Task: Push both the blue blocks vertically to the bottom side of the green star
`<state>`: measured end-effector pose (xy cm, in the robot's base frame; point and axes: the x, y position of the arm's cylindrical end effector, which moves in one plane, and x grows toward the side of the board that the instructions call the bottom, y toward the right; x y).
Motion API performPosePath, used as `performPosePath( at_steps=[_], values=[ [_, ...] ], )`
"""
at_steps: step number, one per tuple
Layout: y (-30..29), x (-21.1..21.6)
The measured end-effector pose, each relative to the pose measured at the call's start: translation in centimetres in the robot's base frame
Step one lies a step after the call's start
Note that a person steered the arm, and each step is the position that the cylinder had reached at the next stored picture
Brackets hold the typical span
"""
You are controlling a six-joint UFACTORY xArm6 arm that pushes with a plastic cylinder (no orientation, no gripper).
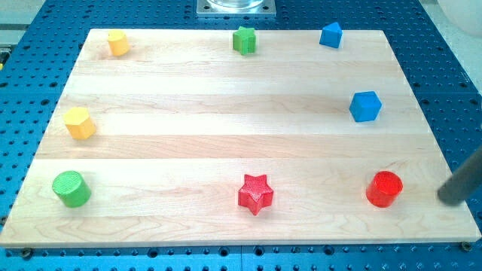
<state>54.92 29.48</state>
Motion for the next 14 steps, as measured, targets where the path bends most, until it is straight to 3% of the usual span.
performPosePath(
  at_steps=[1, 2, 5, 6, 8, 10, 11, 12, 14],
  values=[
    [0.2, -8.1],
    [0.1, -11.8],
    [-13.4, -12.9],
    [-8.4, -13.1],
    [-16.3, -18.5],
    [0.4, -28.9],
    [-2.9, -34.0],
    [-7.5, -34.6],
    [-19.0, -31.5]
  ],
)
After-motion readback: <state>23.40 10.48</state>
